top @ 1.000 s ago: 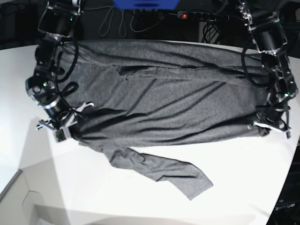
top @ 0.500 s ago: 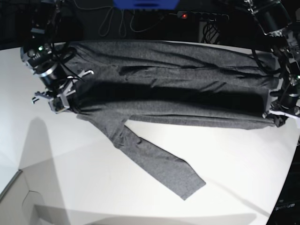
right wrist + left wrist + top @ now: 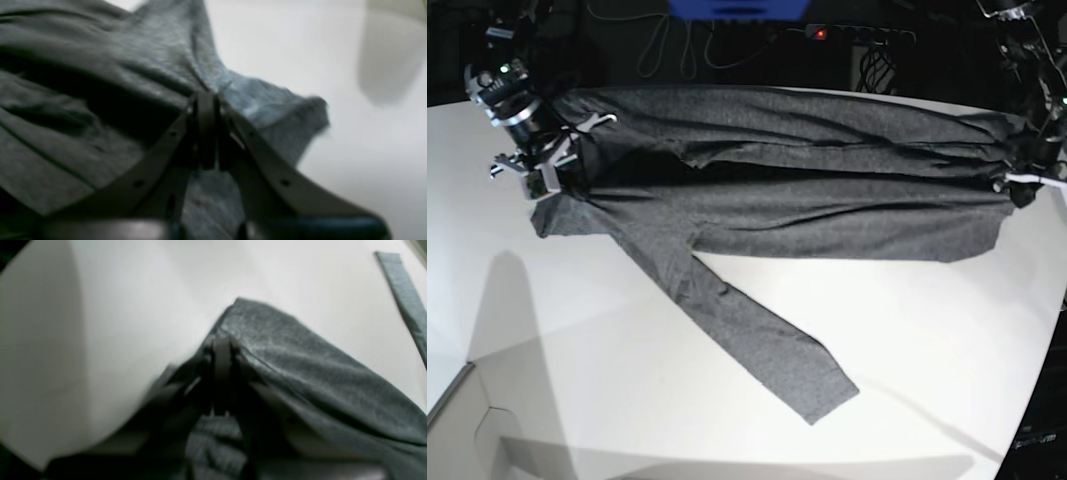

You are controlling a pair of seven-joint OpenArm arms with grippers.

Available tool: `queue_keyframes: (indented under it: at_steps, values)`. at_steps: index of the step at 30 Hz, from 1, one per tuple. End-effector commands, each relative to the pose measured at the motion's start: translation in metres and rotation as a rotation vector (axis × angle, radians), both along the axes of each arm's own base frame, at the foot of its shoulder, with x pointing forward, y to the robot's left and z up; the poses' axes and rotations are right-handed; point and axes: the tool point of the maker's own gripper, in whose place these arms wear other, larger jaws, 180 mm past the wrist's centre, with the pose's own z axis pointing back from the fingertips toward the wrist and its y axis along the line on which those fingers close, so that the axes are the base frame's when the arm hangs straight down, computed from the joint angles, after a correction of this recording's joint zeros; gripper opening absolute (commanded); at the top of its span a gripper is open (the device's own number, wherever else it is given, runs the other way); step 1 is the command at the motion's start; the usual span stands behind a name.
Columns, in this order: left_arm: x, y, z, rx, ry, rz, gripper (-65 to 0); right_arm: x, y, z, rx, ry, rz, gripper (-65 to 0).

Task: Layout the t-shirt on the table in an organized manner, then fold the t-shirt properly
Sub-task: 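Grasp the hem corners with both grippers and lift them, then fold the hem over toward the collar edge with both grippers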

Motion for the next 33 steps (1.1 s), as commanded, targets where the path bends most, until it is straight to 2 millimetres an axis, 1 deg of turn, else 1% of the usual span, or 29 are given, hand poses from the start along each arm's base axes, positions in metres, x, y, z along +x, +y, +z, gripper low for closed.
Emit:
queue_keyframes:
  at_steps: [1,3,5,7,11,16,20,23,26,30,32,33]
  values:
    - [0.005,0.010,0.021,0.026,-0.065,0.012,-64.8,0.005,0.002,0.013,0.017,-0.054,0.004,-65.0]
    - [0.000,0.011,0.020,0.012,-0.068,0.020,-64.8,0.003,0.000,0.015,0.015,-0.055,-0.001,-65.0]
    - [-0.002,0.015,0.031,0.029,-0.090,0.023,-64.8,-0.001,0.000,0.014,0.011,-0.049,-0.002,-65.0]
    - [-0.003,0.015,0.047,0.056,-0.118,0.019,-64.8,-0.004,0.000,0.016,0.006,-0.050,0.000,-65.0]
    - [-0.002,0.007,0.069,0.100,-0.157,-0.014,-64.8,-0.006,0.000,0.017,0.002,-0.050,0.001,-65.0]
    - [-0.010,0.008,0.079,0.129,-0.163,-0.013,-64.9,-0.015,-0.001,0.011,-0.002,-0.021,0.003,-65.0]
    - [-0.013,0.001,0.092,0.163,-0.177,-0.041,-64.9,-0.015,-0.002,0.010,-0.006,-0.019,0.003,-65.0]
    - [-0.013,0.006,0.097,0.172,-0.187,-0.029,-64.9,-0.016,-0.005,0.010,-0.009,-0.020,-0.006,-65.0]
    - [-0.010,0.012,0.086,0.151,-0.173,-0.007,-64.9,-0.016,-0.004,0.010,-0.005,-0.020,-0.005,-65.0]
    - [-0.008,0.017,0.058,0.094,-0.127,0.018,-64.7,-0.016,-0.003,0.010,-0.003,-0.019,-0.006,-65.0]
    - [-0.006,0.018,0.048,0.071,-0.108,0.025,-61.2,-0.016,-0.003,0.010,-0.003,-0.019,-0.006,-65.0]
    - [-0.005,0.018,0.045,0.065,-0.106,0.027,-57.4,-0.016,-0.003,0.010,-0.003,-0.019,-0.006,-65.0]
